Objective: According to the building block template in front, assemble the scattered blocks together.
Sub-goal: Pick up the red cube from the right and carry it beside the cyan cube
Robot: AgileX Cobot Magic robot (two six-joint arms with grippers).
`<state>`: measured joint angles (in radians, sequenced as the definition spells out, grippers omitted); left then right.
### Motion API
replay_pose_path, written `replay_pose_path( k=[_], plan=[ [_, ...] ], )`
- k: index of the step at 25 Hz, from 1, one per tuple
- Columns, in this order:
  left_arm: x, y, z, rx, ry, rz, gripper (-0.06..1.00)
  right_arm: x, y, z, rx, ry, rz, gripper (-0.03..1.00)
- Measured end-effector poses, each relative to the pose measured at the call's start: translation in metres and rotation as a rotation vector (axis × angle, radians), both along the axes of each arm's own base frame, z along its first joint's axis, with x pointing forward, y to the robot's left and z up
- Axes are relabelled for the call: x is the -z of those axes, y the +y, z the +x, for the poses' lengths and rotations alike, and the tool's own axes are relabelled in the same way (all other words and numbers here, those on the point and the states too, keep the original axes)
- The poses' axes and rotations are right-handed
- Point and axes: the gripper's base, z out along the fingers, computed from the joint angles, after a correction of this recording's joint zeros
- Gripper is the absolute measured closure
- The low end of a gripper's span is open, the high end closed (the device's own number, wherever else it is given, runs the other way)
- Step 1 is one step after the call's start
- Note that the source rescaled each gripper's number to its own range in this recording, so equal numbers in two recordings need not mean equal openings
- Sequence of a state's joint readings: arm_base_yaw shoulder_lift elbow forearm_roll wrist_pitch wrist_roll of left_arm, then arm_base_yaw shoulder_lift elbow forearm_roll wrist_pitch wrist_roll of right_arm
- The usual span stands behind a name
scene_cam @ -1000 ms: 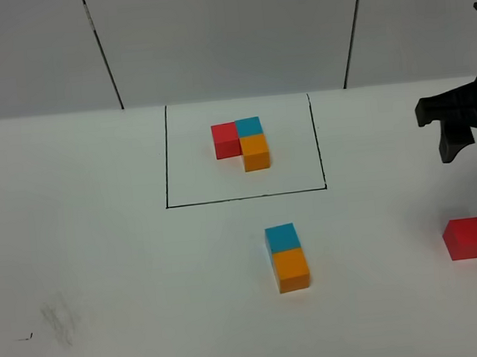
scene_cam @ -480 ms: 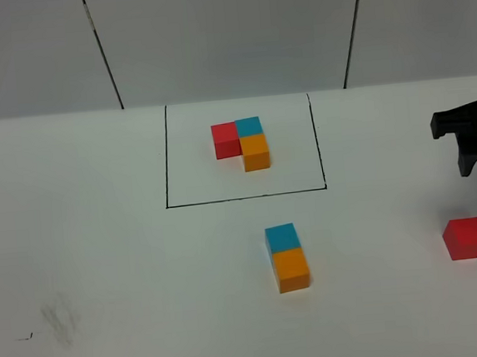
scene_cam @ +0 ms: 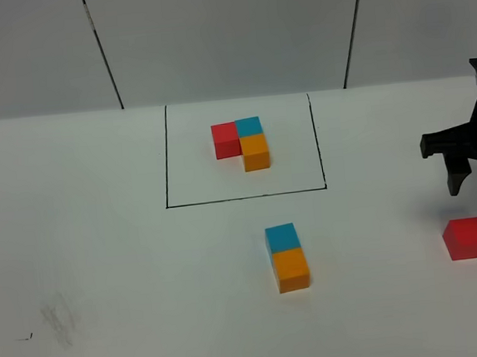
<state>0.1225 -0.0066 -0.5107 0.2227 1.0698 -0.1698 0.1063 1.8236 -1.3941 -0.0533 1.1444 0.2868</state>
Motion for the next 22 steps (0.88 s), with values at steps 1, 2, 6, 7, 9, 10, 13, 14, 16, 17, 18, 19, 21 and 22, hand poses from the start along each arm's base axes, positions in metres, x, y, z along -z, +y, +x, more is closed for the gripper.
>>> replay_pose_path(
  k=[1, 2, 6, 7, 9, 10, 13, 14, 16, 17, 18, 19, 21, 22],
  plan=[
    [0.000, 0.000, 0.000, 0.000, 0.000, 0.000, 0.10, 0.003, -0.003, 0.000, 0.009, -0.001, 0.003, 0.47],
    [0.000, 0.000, 0.000, 0.000, 0.000, 0.000, 0.10, 0.006, -0.006, -0.001, 0.016, 0.002, 0.003, 0.47],
    [0.000, 0.000, 0.000, 0.000, 0.000, 0.000, 0.10, 0.019, -0.019, -0.007, 0.040, 0.029, -0.003, 0.47],
    [0.000, 0.000, 0.000, 0.000, 0.000, 0.000, 0.10, 0.021, -0.020, -0.008, 0.036, 0.030, -0.006, 0.47],
    [0.000, 0.000, 0.000, 0.000, 0.000, 0.000, 0.10, 0.022, -0.021, -0.007, 0.030, 0.019, -0.003, 0.47],
    [0.000, 0.000, 0.000, 0.000, 0.000, 0.000, 0.10, 0.022, -0.020, -0.006, 0.030, 0.010, 0.001, 0.47],
    [0.000, 0.000, 0.000, 0.000, 0.000, 0.000, 0.10, 0.022, -0.015, -0.004, 0.017, -0.008, 0.046, 0.47],
    [0.000, 0.000, 0.000, 0.000, 0.000, 0.000, 0.10, 0.023, -0.014, -0.004, 0.008, -0.007, 0.063, 0.47],
    [0.000, 0.000, 0.000, 0.000, 0.000, 0.000, 0.10, 0.026, -0.010, -0.003, -0.021, 0.004, 0.091, 0.47],
    [0.000, 0.000, 0.000, 0.000, 0.000, 0.000, 0.10, 0.029, -0.008, -0.003, -0.031, 0.010, 0.095, 0.47],
    [0.000, 0.000, 0.000, 0.000, 0.000, 0.000, 0.10, 0.032, -0.007, -0.002, -0.038, 0.016, 0.099, 0.47],
    [0.000, 0.000, 0.000, 0.000, 0.000, 0.000, 0.10, 0.034, -0.006, -0.002, -0.043, 0.023, 0.100, 0.47],
    [0.000, 0.000, 0.000, 0.000, 0.000, 0.000, 0.10, 0.038, -0.006, -0.001, -0.045, 0.035, 0.101, 0.47],
    [0.000, 0.000, 0.000, 0.000, 0.000, 0.000, 0.10, 0.040, -0.006, 0.000, -0.044, 0.041, 0.101, 0.47]
  ],
)
